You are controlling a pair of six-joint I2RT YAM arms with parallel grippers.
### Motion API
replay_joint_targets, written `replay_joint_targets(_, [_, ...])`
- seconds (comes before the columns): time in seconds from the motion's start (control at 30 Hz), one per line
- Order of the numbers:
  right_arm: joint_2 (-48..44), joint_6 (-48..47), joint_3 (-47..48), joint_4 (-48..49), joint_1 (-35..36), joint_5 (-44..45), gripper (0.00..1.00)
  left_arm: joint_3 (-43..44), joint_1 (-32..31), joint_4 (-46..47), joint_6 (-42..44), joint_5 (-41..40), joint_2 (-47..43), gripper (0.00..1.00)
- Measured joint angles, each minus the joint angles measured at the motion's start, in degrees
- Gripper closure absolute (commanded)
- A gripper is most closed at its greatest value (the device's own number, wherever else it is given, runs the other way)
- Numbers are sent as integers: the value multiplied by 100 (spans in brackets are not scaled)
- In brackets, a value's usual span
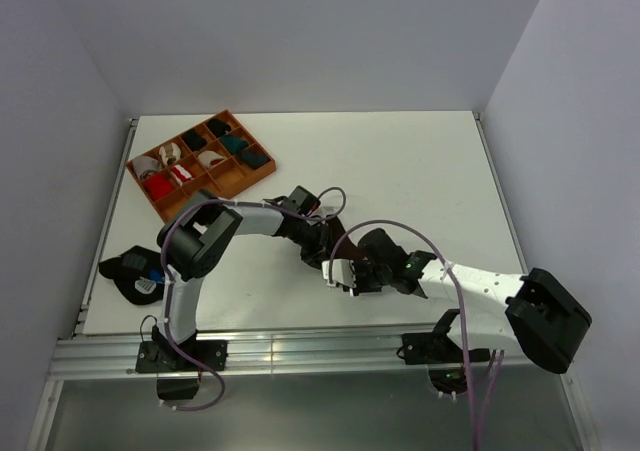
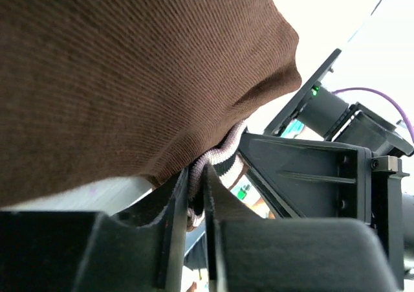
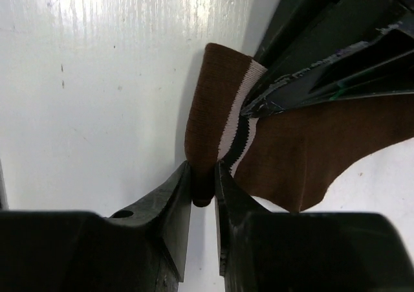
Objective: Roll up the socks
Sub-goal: Roll the sock at the center of the board.
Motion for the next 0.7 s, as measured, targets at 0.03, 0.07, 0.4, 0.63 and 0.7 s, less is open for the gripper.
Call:
replay_joint_targets(0.03, [66, 37, 72, -59, -20, -48, 78, -114, 0, 120, -74, -74, -83, 76])
replay_joint_targets(0.07, [131, 66, 140, -122, -57, -125, 78, -229, -2, 223, -116, -160, -181, 74])
replay_joint_targets(0.4, [1628, 94, 1687, -1762, -920, -1574, 78, -1589, -39, 1473, -328, -1967, -1604, 63])
replay_joint_targets(0.63, [2957, -101, 2883, -3161, -1436, -2354, 78, -2555, -31, 2411, -330, -3005, -2444, 62])
replay_joint_targets(0.7, [3412, -164, 3300, -3609, -1574, -2549, 78, -2736, -55, 2614, -269, -3239, -2590, 62])
